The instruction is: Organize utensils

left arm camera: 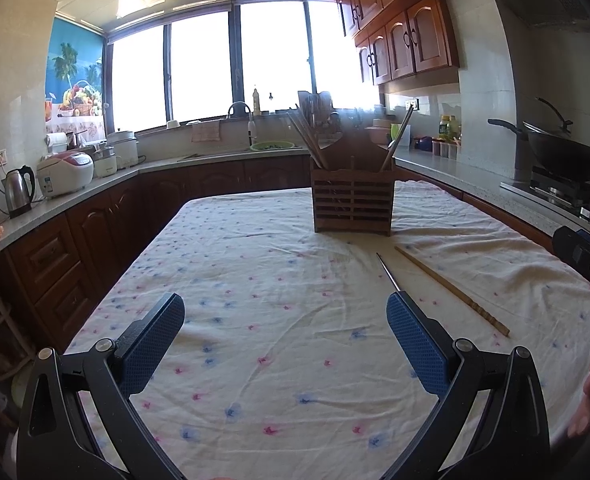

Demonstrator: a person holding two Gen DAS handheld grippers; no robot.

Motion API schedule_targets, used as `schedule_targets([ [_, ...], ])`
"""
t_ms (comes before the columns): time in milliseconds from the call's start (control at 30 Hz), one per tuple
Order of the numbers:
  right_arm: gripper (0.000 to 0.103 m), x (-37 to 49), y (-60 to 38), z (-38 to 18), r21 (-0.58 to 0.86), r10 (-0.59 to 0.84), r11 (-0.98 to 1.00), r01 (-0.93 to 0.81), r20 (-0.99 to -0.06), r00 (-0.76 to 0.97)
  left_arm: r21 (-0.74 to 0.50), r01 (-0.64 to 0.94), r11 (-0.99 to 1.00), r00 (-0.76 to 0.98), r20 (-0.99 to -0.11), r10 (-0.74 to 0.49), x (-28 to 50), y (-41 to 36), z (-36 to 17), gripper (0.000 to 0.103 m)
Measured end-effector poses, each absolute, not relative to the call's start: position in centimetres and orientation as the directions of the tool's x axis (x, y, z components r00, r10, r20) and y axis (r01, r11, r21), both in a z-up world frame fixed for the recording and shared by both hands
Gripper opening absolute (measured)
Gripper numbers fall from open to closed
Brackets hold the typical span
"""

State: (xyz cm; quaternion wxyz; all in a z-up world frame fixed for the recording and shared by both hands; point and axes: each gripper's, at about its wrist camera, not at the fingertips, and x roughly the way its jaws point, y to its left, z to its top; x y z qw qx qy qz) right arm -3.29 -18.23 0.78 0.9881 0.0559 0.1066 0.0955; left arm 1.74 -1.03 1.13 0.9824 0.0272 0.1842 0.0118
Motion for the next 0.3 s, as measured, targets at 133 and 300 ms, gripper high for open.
schedule_targets([
  [133,0.103,-3.3,-18.11,0.83,0.137,0.197,0.976,-0.172,-0.205,0.959,0.058,-0.01,0.998,0.931,-0.364,0.03,1.88,-0.99,1.18,0.103],
  [300,0.103,-3.45,-18.02,0.85,0.139,0.197,0.976,-0.17,-0.208,0.958,0.058,-0.004,0.998,0.93,-0.367,0.025,2.01,-1.08,1.27,0.103],
])
